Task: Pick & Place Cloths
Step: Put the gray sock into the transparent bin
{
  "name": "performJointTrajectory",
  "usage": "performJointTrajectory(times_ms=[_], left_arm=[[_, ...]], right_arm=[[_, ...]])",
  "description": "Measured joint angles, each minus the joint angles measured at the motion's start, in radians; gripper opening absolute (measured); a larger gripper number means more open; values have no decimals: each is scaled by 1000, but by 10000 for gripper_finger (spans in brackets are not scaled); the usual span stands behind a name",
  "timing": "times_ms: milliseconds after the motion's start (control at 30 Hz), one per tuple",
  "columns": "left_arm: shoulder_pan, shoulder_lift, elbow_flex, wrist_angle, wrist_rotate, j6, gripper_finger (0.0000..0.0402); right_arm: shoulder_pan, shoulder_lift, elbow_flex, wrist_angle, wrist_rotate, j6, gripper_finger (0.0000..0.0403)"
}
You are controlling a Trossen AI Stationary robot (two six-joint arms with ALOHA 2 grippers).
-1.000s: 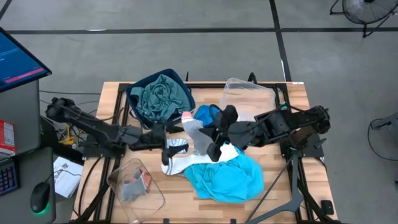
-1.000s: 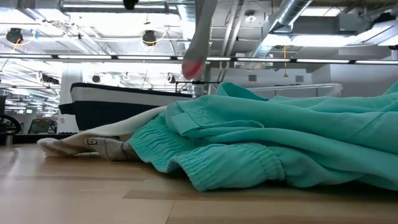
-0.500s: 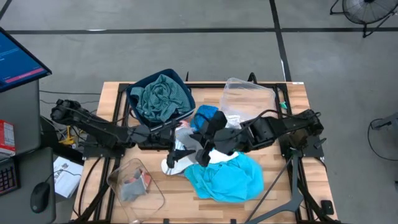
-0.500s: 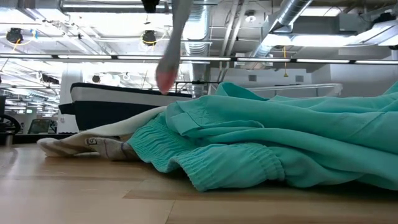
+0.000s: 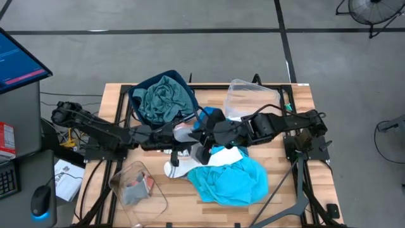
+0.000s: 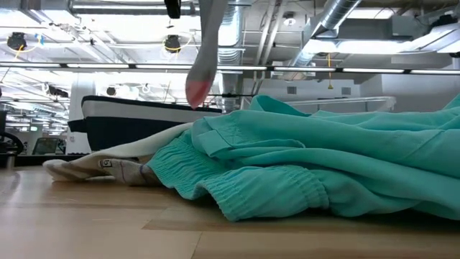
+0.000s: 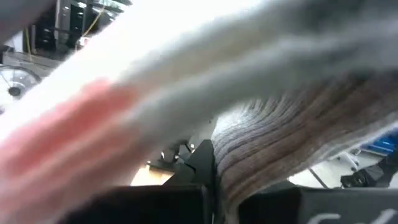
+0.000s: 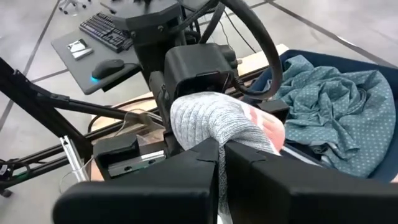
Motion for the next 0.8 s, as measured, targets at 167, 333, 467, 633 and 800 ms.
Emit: performJointTrajectory(times_ms=[167,333,467,633,800], left_arm=[[-44,-9,0,5,-1,-24,1],[-127,-26,1,-1,-39,-74,0],[-226,-73,0,-82,-60,-204,0],[-398,-191,0,-339,-61,-475,0],[-609,-307,0,-504,-72,-780,0]], right_arm=[[6,-13,0,-4,-5,-28,11],[18,-47,0,-4,-50,-97,37],[41,-90,0,-17,-79,-108,51],[84,-162,1,-92,-80,-108,55],[137,-216,1,-174,-75,-108,56]])
